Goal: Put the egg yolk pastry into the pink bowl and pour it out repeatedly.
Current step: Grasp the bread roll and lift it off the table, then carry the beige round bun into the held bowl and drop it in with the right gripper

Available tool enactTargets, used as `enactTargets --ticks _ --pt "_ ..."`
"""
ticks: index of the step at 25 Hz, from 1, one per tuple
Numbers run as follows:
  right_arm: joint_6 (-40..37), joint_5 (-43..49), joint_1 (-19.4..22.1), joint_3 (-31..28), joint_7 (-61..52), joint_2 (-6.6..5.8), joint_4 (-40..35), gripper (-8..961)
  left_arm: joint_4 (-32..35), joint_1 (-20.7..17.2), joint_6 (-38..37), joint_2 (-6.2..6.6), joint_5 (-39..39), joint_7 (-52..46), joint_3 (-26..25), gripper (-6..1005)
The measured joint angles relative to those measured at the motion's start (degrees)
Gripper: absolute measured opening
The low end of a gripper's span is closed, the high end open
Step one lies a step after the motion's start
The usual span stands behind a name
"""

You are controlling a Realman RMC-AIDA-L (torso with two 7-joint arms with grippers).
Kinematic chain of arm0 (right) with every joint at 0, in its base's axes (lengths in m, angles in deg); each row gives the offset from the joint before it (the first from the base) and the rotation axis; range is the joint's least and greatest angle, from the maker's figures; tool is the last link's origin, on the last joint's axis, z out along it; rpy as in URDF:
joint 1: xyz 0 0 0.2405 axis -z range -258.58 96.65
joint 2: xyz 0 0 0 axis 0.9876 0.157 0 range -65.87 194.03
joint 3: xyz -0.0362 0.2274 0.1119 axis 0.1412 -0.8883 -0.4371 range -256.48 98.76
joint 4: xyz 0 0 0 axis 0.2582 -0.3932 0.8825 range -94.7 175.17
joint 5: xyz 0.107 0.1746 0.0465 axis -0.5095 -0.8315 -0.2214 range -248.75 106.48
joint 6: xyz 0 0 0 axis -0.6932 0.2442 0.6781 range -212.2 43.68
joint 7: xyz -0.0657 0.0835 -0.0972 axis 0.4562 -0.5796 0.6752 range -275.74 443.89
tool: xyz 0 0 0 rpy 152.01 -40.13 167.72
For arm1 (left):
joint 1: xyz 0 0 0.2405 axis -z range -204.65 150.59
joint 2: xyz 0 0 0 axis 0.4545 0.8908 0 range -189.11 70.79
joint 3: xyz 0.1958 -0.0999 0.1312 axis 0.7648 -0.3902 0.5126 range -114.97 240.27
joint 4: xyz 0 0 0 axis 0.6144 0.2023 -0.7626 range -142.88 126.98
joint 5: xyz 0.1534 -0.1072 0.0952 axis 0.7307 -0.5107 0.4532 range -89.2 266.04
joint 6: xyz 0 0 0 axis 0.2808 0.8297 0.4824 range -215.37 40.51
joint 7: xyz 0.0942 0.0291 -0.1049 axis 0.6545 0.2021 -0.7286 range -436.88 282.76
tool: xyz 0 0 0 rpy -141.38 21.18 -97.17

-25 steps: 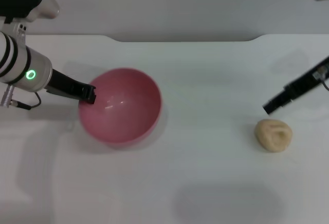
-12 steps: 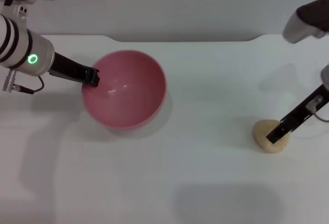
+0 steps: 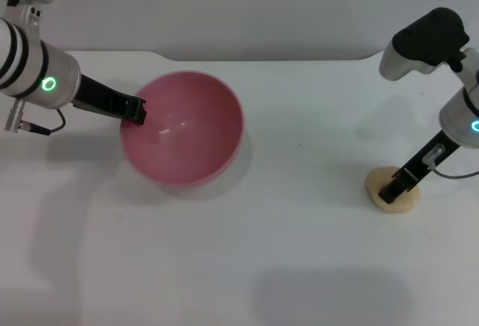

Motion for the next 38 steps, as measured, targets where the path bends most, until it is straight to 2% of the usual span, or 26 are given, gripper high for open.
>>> enactTargets --ticks 4,13,21,27,33,38 --pt "0.73 -0.15 0.10 -0.31 -0.03 0.06 -0.14 435 -0.03 0.00 -0.02 0.00 0.00 -0.01 0.00 -2" --pt "1.80 -3.86 2.61 -3.74 1.96 0.08 -3.86 393 -0.58 0.07 0.00 -0.15 0.01 0.01 1.77 -1" --pt "1.36 -4.44 2.70 -6.24 3.18 -0.13 -4.63 335 -0.63 0.57 -0.19 -0.27 -0.09 0.04 5.82 -1" --pt "-0.29 -4.71 3.00 -8.20 4.02 -0.13 -8.56 274 -0.62 0.94 -0.19 -0.33 -0.10 -0.04 5.90 -2" --pt "-4.20 -7.23 0.98 -9.37 7.83 0.02 -13.93 227 -0.99 2.46 -0.26 -0.66 -0.14 -0.53 7.98 -2" --pt "-8.06 -14.44 -2.57 -8.52 12.34 0.18 -19.13 204 -4.13 5.09 0.21 -0.80 -0.97 -1.07 10.12 -1"
